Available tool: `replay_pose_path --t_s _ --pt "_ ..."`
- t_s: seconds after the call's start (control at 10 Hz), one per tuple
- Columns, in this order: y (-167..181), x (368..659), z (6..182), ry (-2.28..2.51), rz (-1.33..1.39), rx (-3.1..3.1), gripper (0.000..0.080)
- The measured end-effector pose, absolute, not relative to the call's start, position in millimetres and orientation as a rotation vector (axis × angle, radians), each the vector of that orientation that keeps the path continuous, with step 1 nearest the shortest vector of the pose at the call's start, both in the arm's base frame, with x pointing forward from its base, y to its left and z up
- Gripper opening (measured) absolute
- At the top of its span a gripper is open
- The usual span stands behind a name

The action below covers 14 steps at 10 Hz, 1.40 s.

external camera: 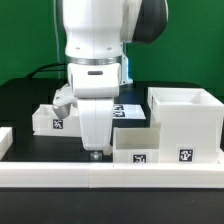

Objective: Assemble drawer

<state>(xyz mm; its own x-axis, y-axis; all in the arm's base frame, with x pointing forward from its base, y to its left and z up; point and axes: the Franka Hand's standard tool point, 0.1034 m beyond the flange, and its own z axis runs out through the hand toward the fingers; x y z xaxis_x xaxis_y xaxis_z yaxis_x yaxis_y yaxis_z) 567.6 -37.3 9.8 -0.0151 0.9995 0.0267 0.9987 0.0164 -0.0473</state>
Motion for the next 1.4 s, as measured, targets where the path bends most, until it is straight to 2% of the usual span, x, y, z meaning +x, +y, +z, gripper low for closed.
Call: replay_pose_path --t_s 0.3,0.8,1.1,1.4 --pt "-11 579 13.5 -2.230 0.000 -2.149 0.0649" --pt "-13 572 8.5 -2.212 0.009 -2.156 0.0649" --pt "8 575 6.4 -2.180 0.010 -2.162 0.0649" --pt "30 582 14.7 -2.145 0.043 -2.173 0.0649"
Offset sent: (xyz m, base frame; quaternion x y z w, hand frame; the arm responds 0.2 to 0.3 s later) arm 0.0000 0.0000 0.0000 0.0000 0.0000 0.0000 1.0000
